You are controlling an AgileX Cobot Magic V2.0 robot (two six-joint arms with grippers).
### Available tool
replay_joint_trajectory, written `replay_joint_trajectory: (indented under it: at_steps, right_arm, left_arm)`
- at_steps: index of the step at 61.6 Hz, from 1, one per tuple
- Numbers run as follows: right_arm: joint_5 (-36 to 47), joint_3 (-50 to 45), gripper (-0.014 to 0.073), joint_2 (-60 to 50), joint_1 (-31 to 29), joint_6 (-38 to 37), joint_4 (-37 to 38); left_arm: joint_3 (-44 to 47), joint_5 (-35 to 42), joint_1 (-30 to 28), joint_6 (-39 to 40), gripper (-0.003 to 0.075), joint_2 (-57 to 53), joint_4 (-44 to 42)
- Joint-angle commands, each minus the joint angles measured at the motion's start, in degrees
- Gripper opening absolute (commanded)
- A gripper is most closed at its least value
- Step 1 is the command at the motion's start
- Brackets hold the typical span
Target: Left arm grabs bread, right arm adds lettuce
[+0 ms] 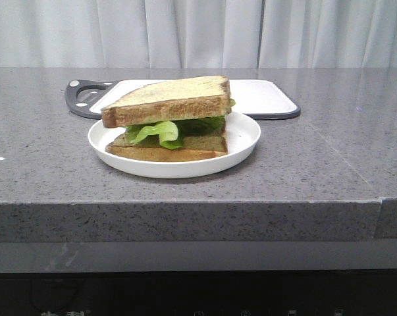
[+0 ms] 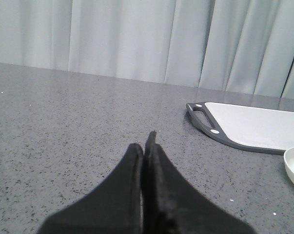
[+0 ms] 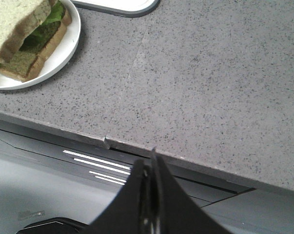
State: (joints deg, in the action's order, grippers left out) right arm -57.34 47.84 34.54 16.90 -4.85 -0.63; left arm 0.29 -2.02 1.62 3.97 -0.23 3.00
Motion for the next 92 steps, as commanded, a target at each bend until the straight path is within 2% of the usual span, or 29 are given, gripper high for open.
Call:
replay_joint_trajectory:
  at_steps: [1, 10, 76, 85, 92]
  right_arm:
    - [3.24, 1.41, -0.0118, 0.08, -0.27, 0.18, 0.63]
    - [3.24, 1.41, -0.0118, 0.08, -0.27, 0.18, 0.63]
    - [3.57, 1.02, -0.0118, -0.09, -0.27, 0.18, 0.63]
    - [9.58, -3.68, -0.0118, -3.97, -2.55, 0.9, 2.43]
    - [20.48, -12.43, -0.0117, -9.6, -5.31, 2.66, 1.29]
  left_arm:
    - [0.3, 5.85, 0.42, 0.54, -0.002, -1.12, -0.76]
    - [0.3, 7.71, 0.42, -0.17, -0.002, -1.12, -2.15]
    - [0.3, 7.36, 0.42, -0.17, -0.002, -1.12, -2.15]
    - [0.3, 7.36, 0.42, -0.17, -0.002, -1.12, -2.15]
    - [0.3, 7.36, 0.42, -0.17, -0.002, -1.12, -2.15]
